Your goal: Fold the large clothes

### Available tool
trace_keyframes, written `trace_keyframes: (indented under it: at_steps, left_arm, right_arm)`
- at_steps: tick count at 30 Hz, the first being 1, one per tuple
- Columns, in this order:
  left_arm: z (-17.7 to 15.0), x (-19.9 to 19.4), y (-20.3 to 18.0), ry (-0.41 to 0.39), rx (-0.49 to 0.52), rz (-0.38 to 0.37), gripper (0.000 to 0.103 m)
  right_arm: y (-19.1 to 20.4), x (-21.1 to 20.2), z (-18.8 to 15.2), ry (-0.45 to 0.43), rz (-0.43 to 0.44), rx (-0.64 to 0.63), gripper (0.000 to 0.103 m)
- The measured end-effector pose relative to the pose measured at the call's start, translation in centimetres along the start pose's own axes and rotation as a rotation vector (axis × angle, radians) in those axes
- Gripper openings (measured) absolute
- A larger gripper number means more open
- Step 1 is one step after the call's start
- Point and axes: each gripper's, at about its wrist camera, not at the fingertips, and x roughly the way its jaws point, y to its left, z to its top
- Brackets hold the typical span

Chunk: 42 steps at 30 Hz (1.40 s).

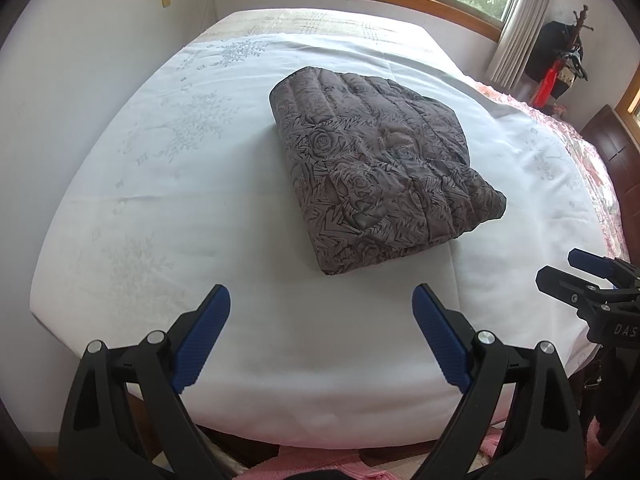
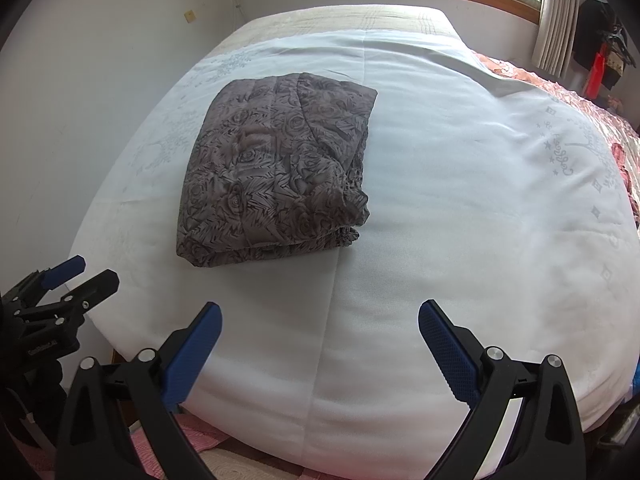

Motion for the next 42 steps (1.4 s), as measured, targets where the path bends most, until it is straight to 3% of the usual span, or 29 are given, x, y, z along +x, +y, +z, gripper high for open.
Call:
trace_keyframes:
  at_steps: [24, 30, 35, 42]
  left_arm:
    - [0.5, 0.5, 0.0, 0.002, 0.004, 0.003, 0.092]
    - [0.9, 0.5, 0.0, -0.014, 0.014, 0.012, 0.092]
    - [1.6, 0.4, -0.6, -0.051, 0.043, 0.041, 0.092]
    - [4.1, 0.1, -1.9, -0.124, 0.073, 0.064, 0.092]
  right_arm:
    - [-0.1, 0.1, 0.9, -0.003, 0.006, -0.006, 0.099]
    - [-0.9, -0.3, 1.2, -0.043, 0.037, 0.02, 0.099]
    - [-4.1, -0.2, 1.8, -0.099, 0.021, 0.098, 0.099]
    - [-12.9, 1.0, 2.3, -0.242, -0.161, 0.217, 0.099]
